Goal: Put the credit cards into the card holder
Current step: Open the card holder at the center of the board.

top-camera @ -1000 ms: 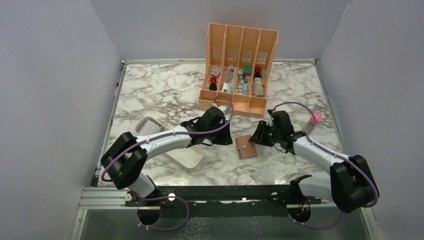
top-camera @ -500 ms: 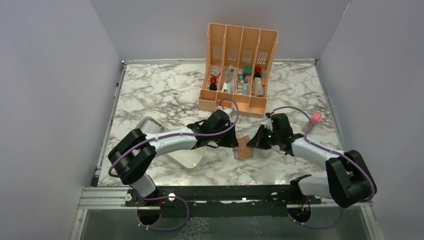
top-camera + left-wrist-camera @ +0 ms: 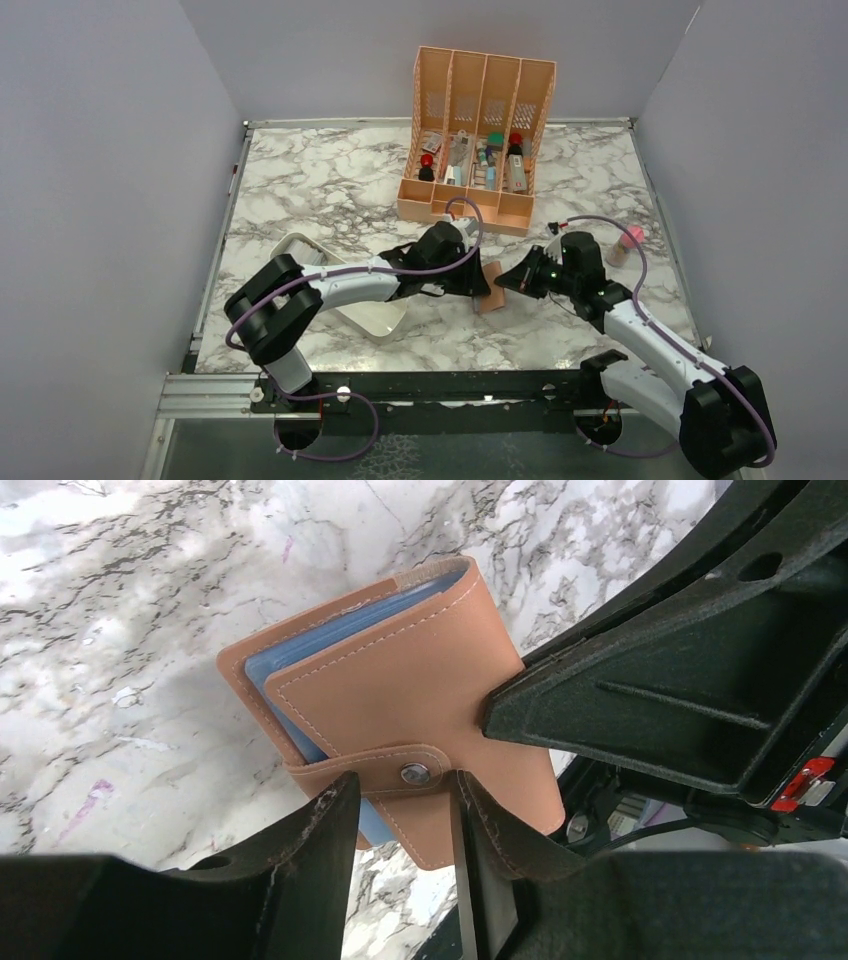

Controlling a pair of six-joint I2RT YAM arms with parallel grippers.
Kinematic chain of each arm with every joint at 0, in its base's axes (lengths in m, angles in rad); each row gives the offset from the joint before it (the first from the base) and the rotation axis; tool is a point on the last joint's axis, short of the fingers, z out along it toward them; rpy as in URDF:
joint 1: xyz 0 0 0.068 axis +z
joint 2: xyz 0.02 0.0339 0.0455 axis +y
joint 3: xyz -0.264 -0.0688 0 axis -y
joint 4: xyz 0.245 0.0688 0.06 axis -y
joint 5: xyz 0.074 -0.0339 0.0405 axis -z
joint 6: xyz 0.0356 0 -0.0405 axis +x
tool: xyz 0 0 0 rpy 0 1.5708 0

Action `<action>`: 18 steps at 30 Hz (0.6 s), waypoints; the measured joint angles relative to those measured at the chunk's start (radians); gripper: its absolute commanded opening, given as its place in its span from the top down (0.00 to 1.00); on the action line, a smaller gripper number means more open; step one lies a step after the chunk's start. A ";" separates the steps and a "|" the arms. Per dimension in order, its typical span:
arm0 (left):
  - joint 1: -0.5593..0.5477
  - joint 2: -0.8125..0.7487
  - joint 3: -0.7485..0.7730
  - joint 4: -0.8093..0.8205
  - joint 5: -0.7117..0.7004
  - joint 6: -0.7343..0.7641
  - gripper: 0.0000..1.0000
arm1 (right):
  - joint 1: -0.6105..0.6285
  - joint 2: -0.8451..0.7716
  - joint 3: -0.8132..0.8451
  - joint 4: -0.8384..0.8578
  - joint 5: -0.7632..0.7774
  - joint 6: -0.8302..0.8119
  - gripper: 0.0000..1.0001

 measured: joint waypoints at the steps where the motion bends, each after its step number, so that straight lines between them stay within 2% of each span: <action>1: 0.000 0.002 -0.002 0.009 0.004 -0.002 0.57 | 0.000 -0.006 -0.002 -0.002 0.000 0.004 0.99; 6: -0.002 0.031 -0.005 0.045 0.027 -0.008 0.56 | 0.000 -0.016 -0.014 -0.006 0.000 0.015 0.99; 8: -0.002 0.045 -0.005 0.055 0.038 -0.009 0.58 | -0.003 -0.017 -0.024 -0.005 0.000 0.018 0.99; 14: -0.006 0.079 -0.005 0.081 0.057 -0.014 0.97 | -0.003 -0.016 -0.046 -0.005 0.000 0.020 0.99; 15: -0.008 0.079 -0.004 0.082 0.054 -0.007 1.00 | -0.004 -0.016 -0.046 -0.005 0.000 0.020 0.99; 18: -0.010 0.079 -0.003 0.048 0.027 0.009 1.00 | -0.004 -0.017 -0.046 -0.007 0.000 0.018 0.99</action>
